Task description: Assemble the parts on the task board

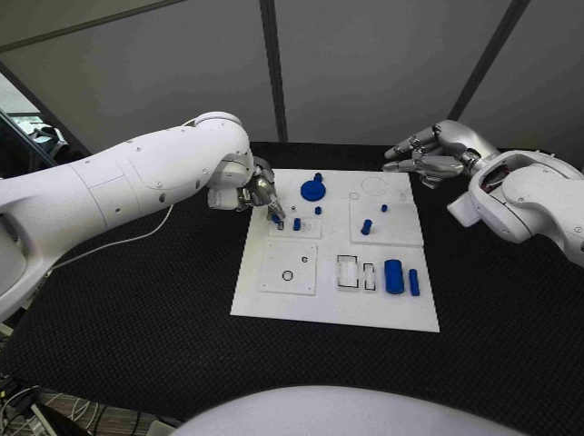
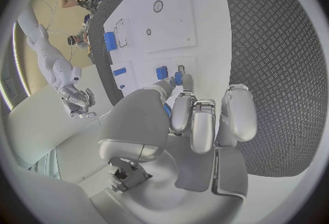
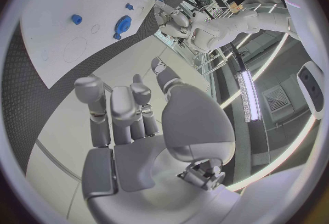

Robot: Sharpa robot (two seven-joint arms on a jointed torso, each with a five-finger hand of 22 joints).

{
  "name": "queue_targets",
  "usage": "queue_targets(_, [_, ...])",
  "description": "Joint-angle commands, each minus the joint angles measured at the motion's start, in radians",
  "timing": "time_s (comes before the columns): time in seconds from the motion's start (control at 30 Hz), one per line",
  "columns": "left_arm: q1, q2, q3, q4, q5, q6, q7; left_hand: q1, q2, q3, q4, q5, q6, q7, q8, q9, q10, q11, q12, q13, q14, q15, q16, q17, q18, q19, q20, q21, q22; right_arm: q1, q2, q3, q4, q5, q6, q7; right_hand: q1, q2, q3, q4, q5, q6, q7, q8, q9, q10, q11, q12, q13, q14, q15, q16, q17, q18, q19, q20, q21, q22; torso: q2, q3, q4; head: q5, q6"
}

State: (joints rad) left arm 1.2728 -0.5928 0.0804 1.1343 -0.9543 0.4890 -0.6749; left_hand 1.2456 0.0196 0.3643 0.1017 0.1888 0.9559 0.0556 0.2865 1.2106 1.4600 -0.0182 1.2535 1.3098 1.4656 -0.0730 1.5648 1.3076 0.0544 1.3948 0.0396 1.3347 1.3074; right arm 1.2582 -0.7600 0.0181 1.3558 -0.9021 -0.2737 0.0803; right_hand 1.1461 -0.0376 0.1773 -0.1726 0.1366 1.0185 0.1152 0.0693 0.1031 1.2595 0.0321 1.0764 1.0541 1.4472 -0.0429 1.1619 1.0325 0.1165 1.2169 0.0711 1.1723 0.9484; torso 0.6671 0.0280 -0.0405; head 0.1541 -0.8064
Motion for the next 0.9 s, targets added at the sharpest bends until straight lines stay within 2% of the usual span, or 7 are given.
queue_targets(0.03, [0.006,0.017,-0.002,-0.031,0.017,0.122,-0.011,-0.008,-0.001,0.164,-0.167,-0.003,-0.001,0.004,-0.004,-0.001,0.002,0.007,0.005,0.173,0.105,0.006,0.005,0.262,0.016,-0.004,0.004,-0.001,0.026,0.002,0.002,0.001,0.001,-0.001,0.001,0.006,-0.003,0.007,0.0,-0.001,0.002,-0.008,-0.002,-0.004,0.001,0.007,-0.002,0.004,0.0,0.009,0.001,-0.006,0.0,0.009,0.007,0.001,-0.005,0.001,0.002,-0.0011,-0.0038,0.0,0.0])
queue_targets(0.17, [0.012,0.045,-0.007,-0.073,0.005,0.16,0.001,-0.01,0.0,0.167,-0.171,-0.002,-0.002,0.005,-0.005,-0.002,0.002,0.008,0.005,0.174,0.105,0.006,0.006,0.263,0.016,-0.003,0.004,0.001,0.028,0.002,0.005,0.001,0.0,-0.001,0.001,0.007,-0.003,0.007,0.0,-0.001,0.002,-0.008,-0.002,-0.004,0.001,0.008,-0.002,0.006,0.002,0.009,0.001,-0.005,0.002,0.009,0.009,0.001,-0.003,0.004,-0.001,0.0001,0.0005,-0.002,-0.004])
queue_targets(0.4, [0.017,0.078,-0.01,-0.114,-0.019,0.167,0.025,-0.011,0.001,0.169,-0.173,-0.002,-0.003,0.006,-0.006,-0.002,0.003,0.008,0.007,0.174,0.105,0.007,0.006,0.263,0.016,-0.002,0.005,0.002,0.03,0.002,0.011,0.001,-0.002,-0.001,0.001,0.009,-0.003,0.007,0.0,-0.001,0.002,-0.008,-0.002,-0.004,0.001,0.008,-0.002,0.006,0.002,0.009,0.001,-0.004,0.002,0.008,0.009,0.001,-0.003,0.005,0.0,-0.0015,0.0002,-0.002,-0.004])
queue_targets(0.9, [0.022,0.107,-0.011,-0.126,-0.11,0.174,0.058,-0.016,0.001,0.172,-0.178,-0.008,-0.002,0.007,-0.006,-0.002,0.003,0.009,0.007,0.174,0.105,0.008,0.006,0.263,0.015,-0.003,0.006,0.003,0.031,0.002,0.014,0.001,-0.004,-0.001,0.002,0.01,-0.003,0.007,0.0,-0.002,0.002,-0.008,-0.002,-0.004,0.001,0.009,-0.002,0.006,0.002,0.01,0.001,-0.004,0.004,0.008,0.01,0.001,-0.002,0.006,-0.001,-0.0003,0.0015,-0.002,-0.008])
